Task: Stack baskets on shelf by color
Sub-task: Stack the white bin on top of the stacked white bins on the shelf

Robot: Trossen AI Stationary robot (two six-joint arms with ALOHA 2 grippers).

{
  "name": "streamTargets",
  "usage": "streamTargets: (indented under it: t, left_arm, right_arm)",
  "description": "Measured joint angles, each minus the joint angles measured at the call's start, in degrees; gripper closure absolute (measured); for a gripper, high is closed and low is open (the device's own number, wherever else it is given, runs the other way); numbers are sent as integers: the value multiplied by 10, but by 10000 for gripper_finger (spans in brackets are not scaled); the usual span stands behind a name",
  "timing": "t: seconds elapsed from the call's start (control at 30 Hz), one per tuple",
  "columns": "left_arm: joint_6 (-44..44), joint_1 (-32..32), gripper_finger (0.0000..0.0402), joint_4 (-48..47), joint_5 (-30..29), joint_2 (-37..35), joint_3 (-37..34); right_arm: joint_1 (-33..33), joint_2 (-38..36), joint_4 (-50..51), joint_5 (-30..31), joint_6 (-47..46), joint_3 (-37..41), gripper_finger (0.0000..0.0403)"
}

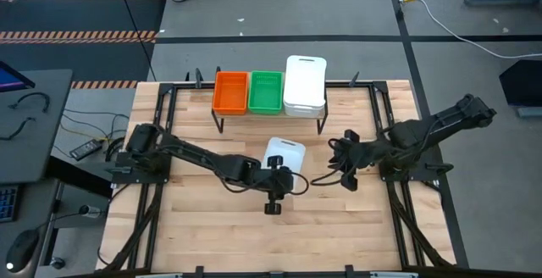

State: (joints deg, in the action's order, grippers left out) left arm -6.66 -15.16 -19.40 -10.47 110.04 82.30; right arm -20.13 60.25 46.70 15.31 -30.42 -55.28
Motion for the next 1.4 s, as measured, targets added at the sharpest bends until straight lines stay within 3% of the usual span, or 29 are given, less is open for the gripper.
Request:
streamTargets:
  t: [0.13,0.27,0.43,0.57,0.7,0.97,1.17,1.4]
  left_arm:
    - [4,0,250,-11,0,-37,0]
    - [-2,-1,211,-92,-9,-93,1]
    - [-19,-21,200,-202,-103,-183,-23]
    - [-35,-56,205,-148,-165,-274,-107]
    - [-50,-80,206,-34,-184,-370,-227]
    - [-85,-85,207,131,-186,-497,-415]
    - [-93,-117,214,164,-209,-527,-480]
    - [-89,-174,223,167,-245,-528,-487]
  right_arm:
    - [-10,15,-13,1,0,1,325]
    - [-10,31,-61,1,4,1,325]
    - [-17,85,-132,6,17,1,325]
    - [-17,157,-137,6,32,1,322]
    - [-15,222,-136,4,60,-25,302]
    - [-7,323,-135,16,114,-174,235]
    - [11,423,-95,30,111,-273,204]
    - [28,528,-58,-13,61,-355,209]
